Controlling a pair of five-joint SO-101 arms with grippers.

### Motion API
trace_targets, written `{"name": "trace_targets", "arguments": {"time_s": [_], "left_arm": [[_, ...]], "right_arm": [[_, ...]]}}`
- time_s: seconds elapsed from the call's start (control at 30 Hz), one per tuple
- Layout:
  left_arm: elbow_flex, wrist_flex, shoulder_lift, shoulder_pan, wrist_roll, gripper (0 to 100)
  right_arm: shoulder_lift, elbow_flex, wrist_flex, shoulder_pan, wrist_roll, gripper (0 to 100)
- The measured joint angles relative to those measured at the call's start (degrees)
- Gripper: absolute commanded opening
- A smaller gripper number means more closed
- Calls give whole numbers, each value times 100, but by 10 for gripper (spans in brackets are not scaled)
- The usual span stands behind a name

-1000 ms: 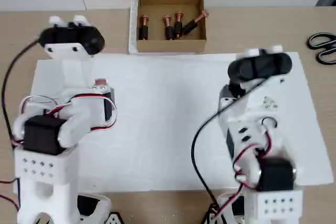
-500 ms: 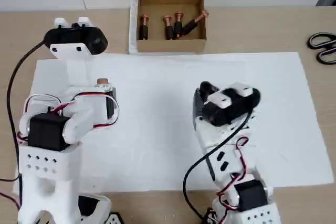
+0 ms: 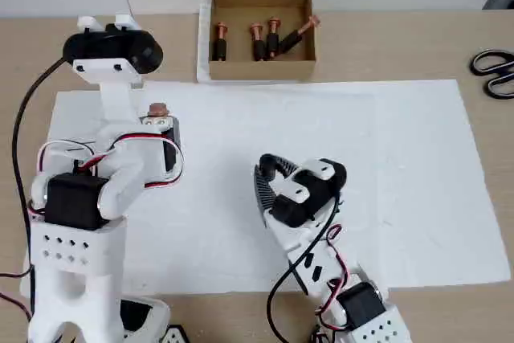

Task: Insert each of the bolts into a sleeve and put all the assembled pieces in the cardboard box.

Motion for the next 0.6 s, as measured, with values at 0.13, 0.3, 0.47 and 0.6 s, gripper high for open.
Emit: {"name": "trace_targets", "arguments": {"time_s": [0.13, 0.3, 0.47, 0.6], "left_arm": [[431, -440, 0, 220, 0, 6], [756, -1178, 9, 747, 299, 6], [756, -2004, -229, 1196, 352, 6], [1029, -2119, -1116, 1486, 352, 6]], "right_arm": [[0, 0, 0, -193, 0, 4], [0, 0, 53, -246, 0, 4], [0, 0, 53, -246, 0, 4], [0, 0, 53, -246, 0, 4]]}}
